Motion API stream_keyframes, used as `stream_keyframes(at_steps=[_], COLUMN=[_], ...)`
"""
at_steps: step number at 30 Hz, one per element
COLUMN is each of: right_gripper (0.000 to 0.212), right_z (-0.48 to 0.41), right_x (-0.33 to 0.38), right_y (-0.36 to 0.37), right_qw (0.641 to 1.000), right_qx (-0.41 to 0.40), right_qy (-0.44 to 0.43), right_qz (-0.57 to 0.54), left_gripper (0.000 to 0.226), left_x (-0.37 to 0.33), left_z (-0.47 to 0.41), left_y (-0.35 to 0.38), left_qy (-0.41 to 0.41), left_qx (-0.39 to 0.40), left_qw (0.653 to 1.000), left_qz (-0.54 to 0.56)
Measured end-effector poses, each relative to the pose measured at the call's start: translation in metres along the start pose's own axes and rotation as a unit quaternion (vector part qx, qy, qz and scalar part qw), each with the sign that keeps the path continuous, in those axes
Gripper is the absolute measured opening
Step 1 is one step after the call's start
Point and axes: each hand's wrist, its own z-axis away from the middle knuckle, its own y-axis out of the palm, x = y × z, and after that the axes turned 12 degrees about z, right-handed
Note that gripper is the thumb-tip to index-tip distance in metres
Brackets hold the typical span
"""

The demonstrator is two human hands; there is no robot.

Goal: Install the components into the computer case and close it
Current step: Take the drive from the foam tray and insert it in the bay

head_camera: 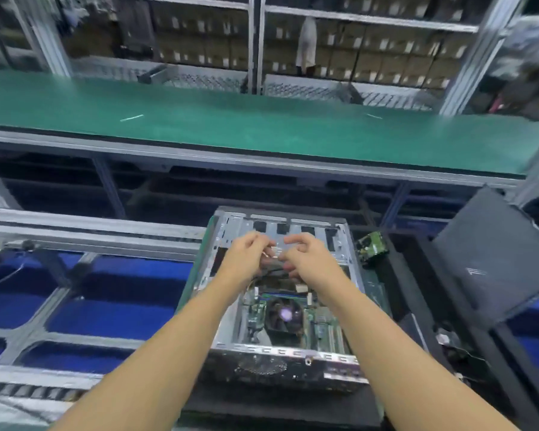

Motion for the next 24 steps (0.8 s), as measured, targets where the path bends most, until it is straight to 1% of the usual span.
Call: stream_keyframes(at_steps=[4, 8, 11, 16, 21, 24], right_gripper=[0.021, 0.012, 0.019, 0.019, 0.016, 0.016], right_z=[-0.036, -0.067, -0.089, -0.123, -0.156, -0.176], right_x=[-0.041, -0.081, -0.108, -0.148, -0.188, -0.212], right_y=[-0.076, -0.138, -0.178, -0.224, -0.246, -0.252], right_qw=[1.0, 0.999, 0.998, 0.995, 0.99, 0.987], right_qx=[-0.026, -0.04, -0.046, -0.051, -0.063, -0.071], right_qy=[0.015, 0.032, 0.047, 0.083, 0.123, 0.144], right_qz=[0.003, -0.006, 0.002, -0.015, -0.028, -0.027], left_gripper=[0.018, 0.018, 0.016, 0.016, 0.017, 0.017], left_x=[0.016, 0.032, 0.046, 0.076, 0.104, 0.123], left_z=[-0.046, -0.083, -0.108, -0.14, -0.168, -0.186], left_y=[0.091, 0.176, 0.224, 0.277, 0.304, 0.313], left_qy=[-0.014, -0.016, -0.032, -0.067, -0.102, -0.131], left_qx=[0.035, 0.07, 0.078, 0.09, 0.068, 0.04], left_qw=[0.999, 0.997, 0.996, 0.99, 0.984, 0.978], left_qz=[-0.004, -0.01, -0.027, -0.087, -0.13, -0.156])
